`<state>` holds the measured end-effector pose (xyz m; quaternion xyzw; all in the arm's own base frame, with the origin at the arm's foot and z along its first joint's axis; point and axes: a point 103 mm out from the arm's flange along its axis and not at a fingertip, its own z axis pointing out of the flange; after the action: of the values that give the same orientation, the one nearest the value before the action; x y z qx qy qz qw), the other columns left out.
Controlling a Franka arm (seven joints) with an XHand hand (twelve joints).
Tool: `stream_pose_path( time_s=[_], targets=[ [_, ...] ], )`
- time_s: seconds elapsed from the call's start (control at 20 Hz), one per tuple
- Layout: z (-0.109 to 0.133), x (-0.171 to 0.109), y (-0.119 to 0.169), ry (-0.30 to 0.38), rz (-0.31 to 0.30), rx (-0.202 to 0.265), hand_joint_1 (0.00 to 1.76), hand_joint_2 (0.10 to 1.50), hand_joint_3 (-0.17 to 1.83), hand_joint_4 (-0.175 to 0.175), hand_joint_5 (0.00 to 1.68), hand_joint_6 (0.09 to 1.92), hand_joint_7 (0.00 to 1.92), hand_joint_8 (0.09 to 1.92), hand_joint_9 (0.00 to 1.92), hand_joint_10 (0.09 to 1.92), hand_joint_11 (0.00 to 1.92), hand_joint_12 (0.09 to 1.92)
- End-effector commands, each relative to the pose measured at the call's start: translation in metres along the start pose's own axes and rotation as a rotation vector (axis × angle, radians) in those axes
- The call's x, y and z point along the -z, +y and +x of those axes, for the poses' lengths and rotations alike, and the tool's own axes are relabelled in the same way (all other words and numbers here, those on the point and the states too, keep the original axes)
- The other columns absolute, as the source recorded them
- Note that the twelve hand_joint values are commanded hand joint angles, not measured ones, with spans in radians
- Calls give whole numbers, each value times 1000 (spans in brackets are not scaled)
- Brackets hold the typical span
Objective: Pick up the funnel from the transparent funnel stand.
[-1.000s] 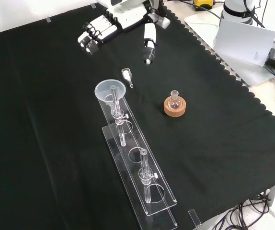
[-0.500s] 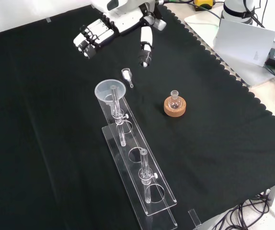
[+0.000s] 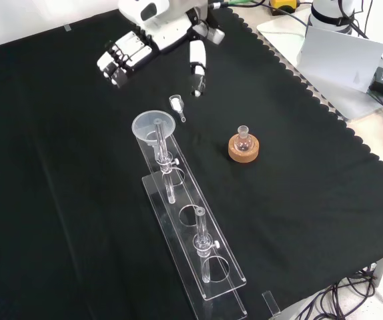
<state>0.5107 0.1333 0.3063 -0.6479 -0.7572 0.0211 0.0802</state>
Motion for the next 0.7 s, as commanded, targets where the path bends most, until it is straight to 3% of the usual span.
stream_pose_path(
  time_s=[0.05, 0.25, 0.7],
  targets=[
    [5, -28, 6, -19, 29, -37, 331, 648, -16, 45, 0, 87, 0, 87, 0, 87, 0, 87],
    [8, -35, 9, 1, 28, -61, 330, 648, -16, 45, 0, 87, 0, 87, 0, 87, 0, 87],
    [17, -46, 22, 8, 15, -64, 335, 651, -13, 40, 0, 87, 0, 87, 0, 87, 0, 87]
  ],
)
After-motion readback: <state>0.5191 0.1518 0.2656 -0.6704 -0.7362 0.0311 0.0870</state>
